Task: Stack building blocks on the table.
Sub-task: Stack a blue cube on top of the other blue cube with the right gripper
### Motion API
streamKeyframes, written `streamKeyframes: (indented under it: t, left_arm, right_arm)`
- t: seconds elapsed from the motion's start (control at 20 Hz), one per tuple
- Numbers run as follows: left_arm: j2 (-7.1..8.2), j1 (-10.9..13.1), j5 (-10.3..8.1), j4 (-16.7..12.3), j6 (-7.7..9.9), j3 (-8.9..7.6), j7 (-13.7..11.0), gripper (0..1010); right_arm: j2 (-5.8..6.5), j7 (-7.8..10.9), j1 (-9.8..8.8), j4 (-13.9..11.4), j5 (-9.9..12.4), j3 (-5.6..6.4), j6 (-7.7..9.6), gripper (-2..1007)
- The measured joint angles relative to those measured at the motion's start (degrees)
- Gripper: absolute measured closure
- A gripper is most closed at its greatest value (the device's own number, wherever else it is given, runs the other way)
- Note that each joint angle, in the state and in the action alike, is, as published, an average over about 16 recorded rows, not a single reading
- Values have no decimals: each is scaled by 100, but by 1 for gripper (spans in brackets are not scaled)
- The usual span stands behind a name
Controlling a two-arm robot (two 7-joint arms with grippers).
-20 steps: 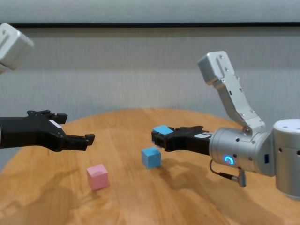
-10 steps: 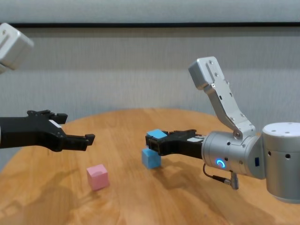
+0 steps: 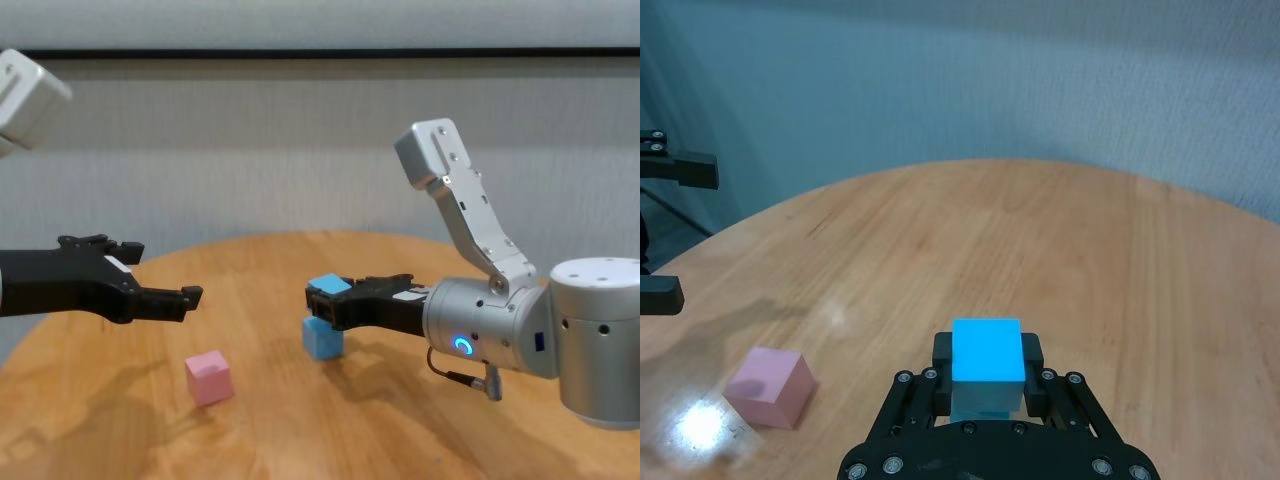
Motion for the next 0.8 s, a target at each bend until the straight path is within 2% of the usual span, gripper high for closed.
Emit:
streamKeyframes:
  t: [0.8]
  left_arm:
    - [0, 0, 0, 0, 0, 0, 0, 8]
  right_arm:
    - [-87, -15, 84, 202, -123, 2, -52, 636]
